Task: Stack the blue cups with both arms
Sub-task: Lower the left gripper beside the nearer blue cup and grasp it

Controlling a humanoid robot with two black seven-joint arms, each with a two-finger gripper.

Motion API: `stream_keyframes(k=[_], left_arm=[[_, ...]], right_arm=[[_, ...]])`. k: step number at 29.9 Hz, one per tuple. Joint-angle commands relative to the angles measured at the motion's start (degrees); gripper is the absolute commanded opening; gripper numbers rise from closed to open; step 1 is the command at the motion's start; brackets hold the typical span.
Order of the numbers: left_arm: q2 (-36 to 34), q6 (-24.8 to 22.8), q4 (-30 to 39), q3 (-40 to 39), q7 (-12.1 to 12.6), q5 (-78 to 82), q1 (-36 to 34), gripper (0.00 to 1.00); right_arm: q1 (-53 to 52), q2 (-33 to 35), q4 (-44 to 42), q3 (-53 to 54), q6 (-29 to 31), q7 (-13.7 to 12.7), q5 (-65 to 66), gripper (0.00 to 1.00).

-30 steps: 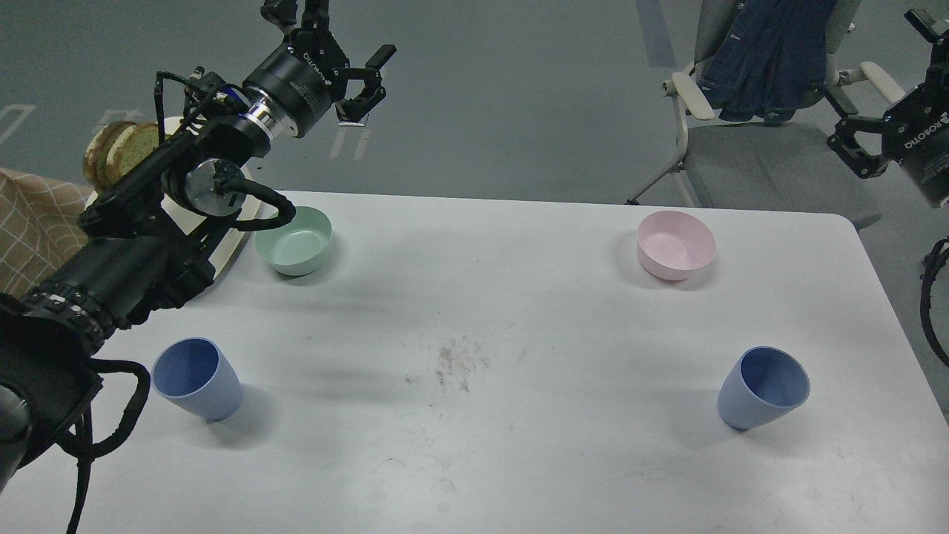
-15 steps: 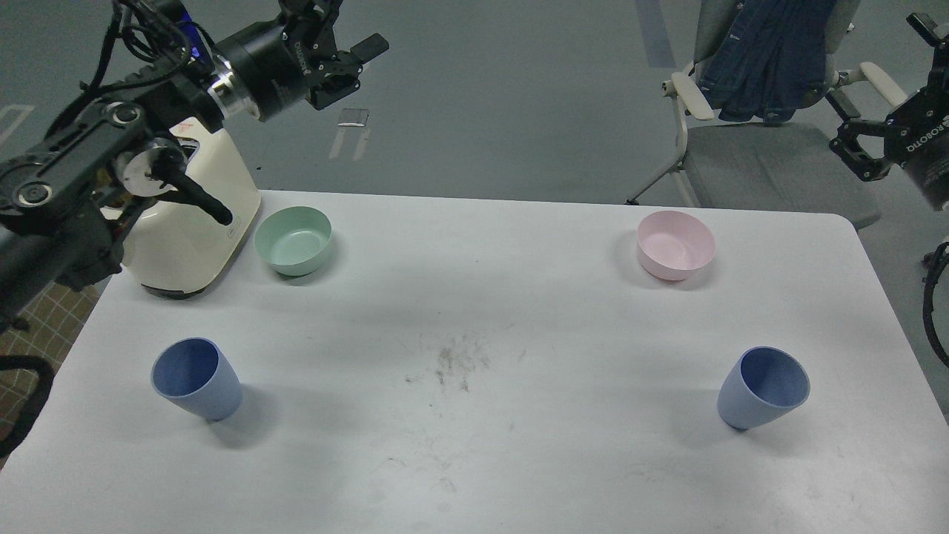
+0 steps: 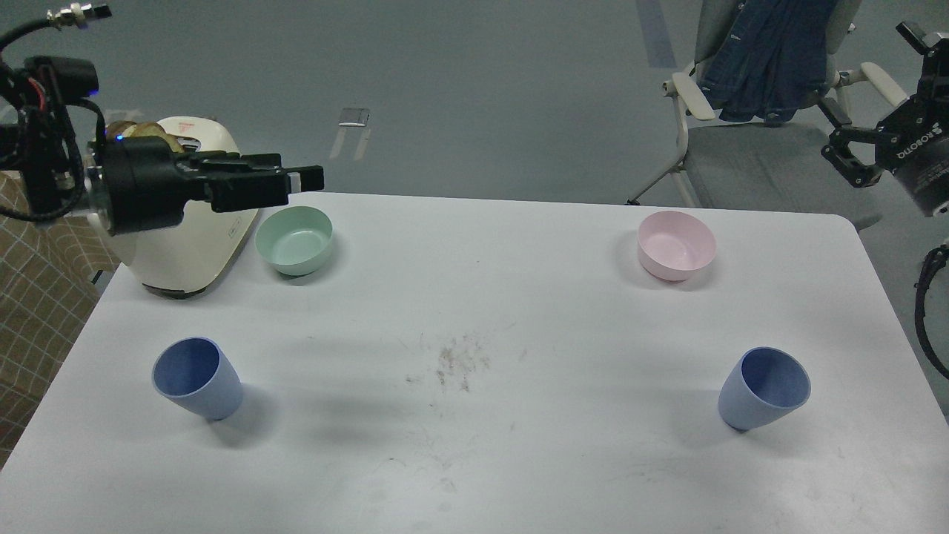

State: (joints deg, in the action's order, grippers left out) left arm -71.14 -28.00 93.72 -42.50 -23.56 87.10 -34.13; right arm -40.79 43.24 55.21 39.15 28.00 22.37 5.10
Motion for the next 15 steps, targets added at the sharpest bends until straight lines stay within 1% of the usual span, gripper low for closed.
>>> stream_keyframes(k=[1, 3, 4, 5, 7, 12, 15], left_arm=[[-5.66, 0.0, -0.37, 1.44, -4.44, 10.08, 3.36, 0.95], [-7.61, 0.0, -0.55, 2.94, -4.44, 12.56, 3.71, 0.95], [-9.62, 0.0, -0.73, 5.47, -4.44, 14.48, 3.72, 0.95], [-10.51, 0.0, -0.64, 6.97, -4.44, 15.11, 3.72, 0.95], [-12.79, 0.0, -0.73, 12.41, -4.44, 15.82, 3.72, 0.95], [-12.98, 0.0, -2.65, 19.63, -4.44, 15.91, 3.72, 0.95], [-11.93, 0.0, -4.94, 20.17, -4.44, 15.21, 3.8, 0.95]], right_arm=[[0.18, 0.0, -0.01, 0.05, 0.0, 0.05, 0.0, 1.0], [0.27, 0.0, -0.01, 0.05, 0.0, -0.04, 0.0, 1.0], [0.36, -0.09, -0.01, 0.05, 0.0, 0.05, 0.0, 1.0], [0.36, -0.09, -0.01, 0.05, 0.0, 0.05, 0.0, 1.0], [0.45, -0.26, 0.07, 0.05, 0.0, 0.05, 0.0, 1.0], [0.97, -0.53, 0.08, 0.05, 0.0, 0.05, 0.0, 1.0], [0.97, -0.53, -0.01, 0.05, 0.0, 0.05, 0.0, 1.0]])
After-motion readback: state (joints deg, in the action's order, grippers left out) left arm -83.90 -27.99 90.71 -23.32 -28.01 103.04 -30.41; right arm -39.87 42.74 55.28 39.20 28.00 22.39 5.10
